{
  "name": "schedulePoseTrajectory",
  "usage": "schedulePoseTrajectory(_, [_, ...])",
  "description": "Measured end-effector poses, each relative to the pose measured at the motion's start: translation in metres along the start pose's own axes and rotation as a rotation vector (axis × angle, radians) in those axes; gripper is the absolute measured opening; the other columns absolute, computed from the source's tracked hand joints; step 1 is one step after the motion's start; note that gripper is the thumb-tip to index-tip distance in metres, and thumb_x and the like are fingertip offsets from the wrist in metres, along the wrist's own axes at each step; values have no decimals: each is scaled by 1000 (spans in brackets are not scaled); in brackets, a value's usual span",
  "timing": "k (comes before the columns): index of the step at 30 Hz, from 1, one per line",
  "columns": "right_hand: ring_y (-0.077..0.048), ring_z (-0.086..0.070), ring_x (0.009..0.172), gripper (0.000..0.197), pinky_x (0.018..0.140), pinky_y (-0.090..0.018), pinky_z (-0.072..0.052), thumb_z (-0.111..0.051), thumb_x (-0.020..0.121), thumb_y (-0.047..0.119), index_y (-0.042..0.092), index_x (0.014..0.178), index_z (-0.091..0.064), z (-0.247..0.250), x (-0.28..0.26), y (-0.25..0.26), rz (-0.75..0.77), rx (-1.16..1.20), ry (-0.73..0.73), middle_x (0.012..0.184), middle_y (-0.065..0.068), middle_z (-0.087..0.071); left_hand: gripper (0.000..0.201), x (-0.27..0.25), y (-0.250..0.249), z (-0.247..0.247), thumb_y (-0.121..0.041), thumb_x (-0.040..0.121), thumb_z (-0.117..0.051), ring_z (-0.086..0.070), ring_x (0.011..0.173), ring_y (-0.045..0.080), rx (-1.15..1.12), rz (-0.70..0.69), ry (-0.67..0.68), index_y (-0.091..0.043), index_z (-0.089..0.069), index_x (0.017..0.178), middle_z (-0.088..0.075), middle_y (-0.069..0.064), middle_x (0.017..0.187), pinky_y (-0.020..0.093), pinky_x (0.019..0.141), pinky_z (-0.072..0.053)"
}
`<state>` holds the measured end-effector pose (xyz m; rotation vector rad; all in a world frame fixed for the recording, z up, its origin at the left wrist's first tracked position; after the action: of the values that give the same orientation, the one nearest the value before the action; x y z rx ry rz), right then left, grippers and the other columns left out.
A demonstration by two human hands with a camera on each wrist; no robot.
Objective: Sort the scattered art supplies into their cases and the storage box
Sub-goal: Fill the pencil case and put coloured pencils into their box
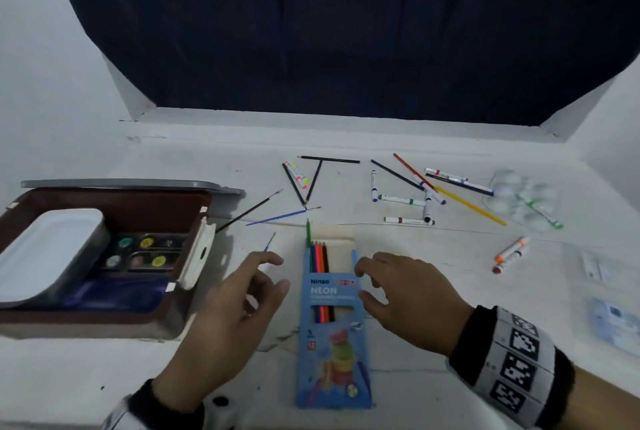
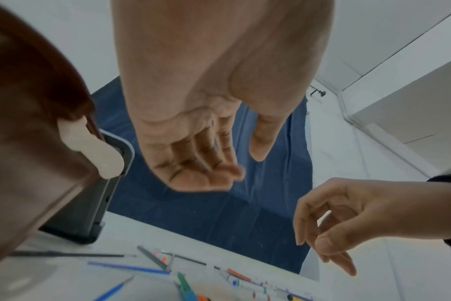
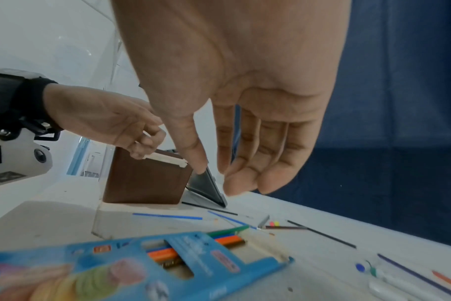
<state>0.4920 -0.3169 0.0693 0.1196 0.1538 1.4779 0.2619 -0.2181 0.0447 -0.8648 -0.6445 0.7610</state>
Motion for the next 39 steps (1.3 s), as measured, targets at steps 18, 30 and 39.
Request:
schedulePoseTrajectory(18, [-16, -14, 149, 83, 120, -39, -23, -61, 86, 61, 37, 154, -20, -48, 29, -66, -44, 104, 391, 164, 7, -11, 51, 99, 31, -74, -38, 102, -51, -55, 108, 11, 419, 69, 533, -13, -44, 146, -42, -1, 141, 25, 92, -47])
schedulePoseTrajectory(30, [-17, -40, 132, 60, 108, -33, -36, -61, 91, 40, 31, 146, -37, -25, 28, -130, -111, 83, 316, 146, 6, -42, 51, 141, 10, -113, -46, 98, -54, -52, 97, 6, 449, 21, 550, -21, -48, 143, -52, -4, 123, 20, 83, -40])
schedulePoseTrajectory(39, [-21, -59, 107, 35, 85, -32, -49, -56, 92, 36, 24, 126, -54, 19, 62, -252, -370, 28, 99, 121, -1, -61, 23, 162, 6, -120, -42, 100, -53, -61, 85, 2, 484, 93, 403, -35, -63, 119, -66, -12, 103, 28, 79, -53])
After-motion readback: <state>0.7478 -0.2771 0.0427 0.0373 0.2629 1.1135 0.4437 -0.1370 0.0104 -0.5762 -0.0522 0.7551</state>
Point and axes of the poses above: each hand's wrist, its own x-axis towards the middle knuckle, its own z-axis out of the back of the hand, y = z × x, the point moved 1 cm from there along x, towards the middle knuckle
